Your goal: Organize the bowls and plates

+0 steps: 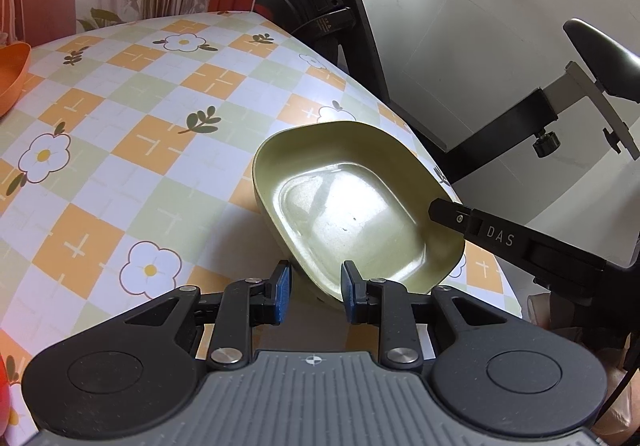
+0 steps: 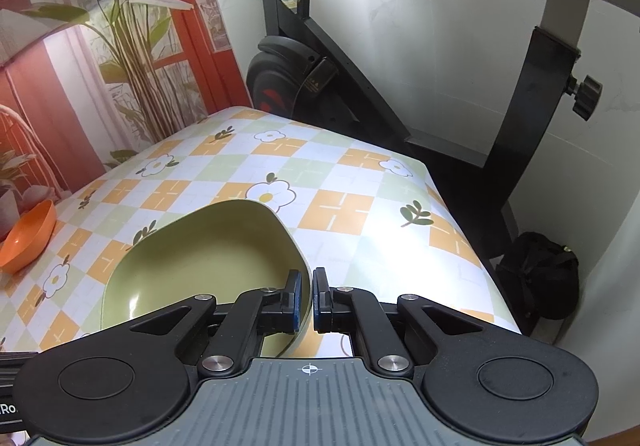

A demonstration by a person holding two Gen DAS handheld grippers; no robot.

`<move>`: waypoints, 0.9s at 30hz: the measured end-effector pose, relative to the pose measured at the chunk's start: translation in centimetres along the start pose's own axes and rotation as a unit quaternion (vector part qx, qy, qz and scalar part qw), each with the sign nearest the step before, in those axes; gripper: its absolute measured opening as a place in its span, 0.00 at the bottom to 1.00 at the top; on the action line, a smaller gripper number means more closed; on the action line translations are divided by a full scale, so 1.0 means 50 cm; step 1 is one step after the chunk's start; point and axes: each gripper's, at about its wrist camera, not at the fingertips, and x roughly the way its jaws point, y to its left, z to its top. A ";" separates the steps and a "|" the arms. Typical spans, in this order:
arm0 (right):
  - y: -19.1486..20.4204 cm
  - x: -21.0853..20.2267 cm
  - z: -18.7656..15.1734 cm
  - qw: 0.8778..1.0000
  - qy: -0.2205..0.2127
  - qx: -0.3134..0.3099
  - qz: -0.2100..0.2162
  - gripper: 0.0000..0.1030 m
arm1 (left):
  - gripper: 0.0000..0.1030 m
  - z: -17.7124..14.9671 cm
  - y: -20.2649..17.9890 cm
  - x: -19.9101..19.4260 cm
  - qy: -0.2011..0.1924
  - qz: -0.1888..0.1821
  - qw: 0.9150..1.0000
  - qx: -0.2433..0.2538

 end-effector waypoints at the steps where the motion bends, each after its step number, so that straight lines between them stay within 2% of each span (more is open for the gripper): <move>1: 0.003 -0.003 0.001 1.000 -0.001 -0.001 0.001 0.05 | 0.27 0.000 0.001 -0.006 -0.003 0.000 1.000 -0.001; 17: 0.091 -0.074 0.023 0.999 -0.029 -0.036 0.014 0.05 | 0.27 -0.006 0.021 -0.096 -0.042 0.010 0.999 -0.016; 27: 0.188 -0.124 0.038 0.996 -0.045 -0.068 0.033 0.05 | 0.27 -0.008 0.060 -0.172 -0.079 0.017 0.996 -0.042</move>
